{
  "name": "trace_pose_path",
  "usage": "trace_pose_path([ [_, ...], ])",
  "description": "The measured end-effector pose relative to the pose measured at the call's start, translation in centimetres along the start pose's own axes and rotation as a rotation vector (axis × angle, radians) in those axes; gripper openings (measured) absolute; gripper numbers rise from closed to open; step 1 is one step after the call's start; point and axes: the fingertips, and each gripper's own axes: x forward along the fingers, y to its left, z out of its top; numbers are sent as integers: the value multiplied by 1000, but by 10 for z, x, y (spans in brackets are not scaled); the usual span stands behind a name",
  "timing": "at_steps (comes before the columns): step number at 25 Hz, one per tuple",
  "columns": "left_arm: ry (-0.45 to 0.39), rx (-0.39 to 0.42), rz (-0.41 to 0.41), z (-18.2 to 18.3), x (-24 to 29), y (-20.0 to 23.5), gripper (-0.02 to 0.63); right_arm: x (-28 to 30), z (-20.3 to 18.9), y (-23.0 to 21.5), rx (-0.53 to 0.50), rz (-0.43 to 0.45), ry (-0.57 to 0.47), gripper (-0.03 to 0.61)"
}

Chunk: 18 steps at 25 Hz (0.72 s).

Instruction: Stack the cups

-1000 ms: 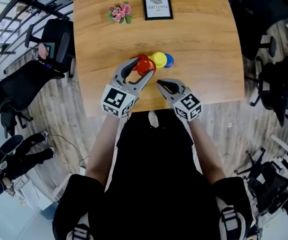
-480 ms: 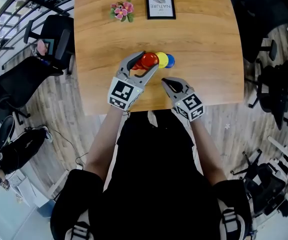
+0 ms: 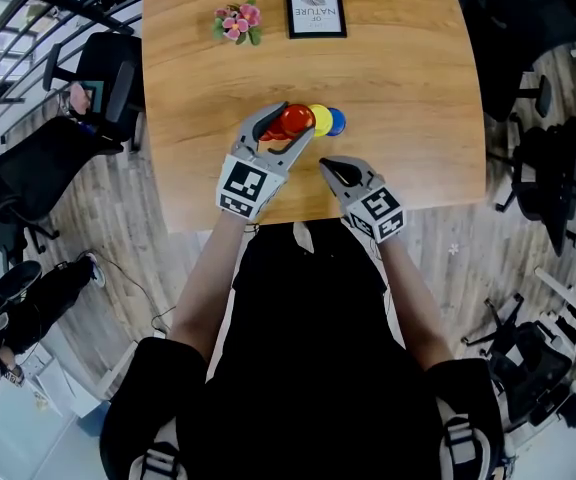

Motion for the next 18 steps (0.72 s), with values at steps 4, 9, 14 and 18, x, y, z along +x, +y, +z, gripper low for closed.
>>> trace_pose_path([
  [4,-2,0,1,0,2,1,256,-1,-2,-4,5,-8,4,6],
  [9,5,14,-8,-2,5,0,256,-1,-5,-8,7,-13,10,6],
  [14,14,15,-14,-6,6,-3,258,-1,-5,-10,17,-16,10,6],
  [18,11,14,-15,-5,5,-2,270,3,-2,-9,17,-11,6,8],
])
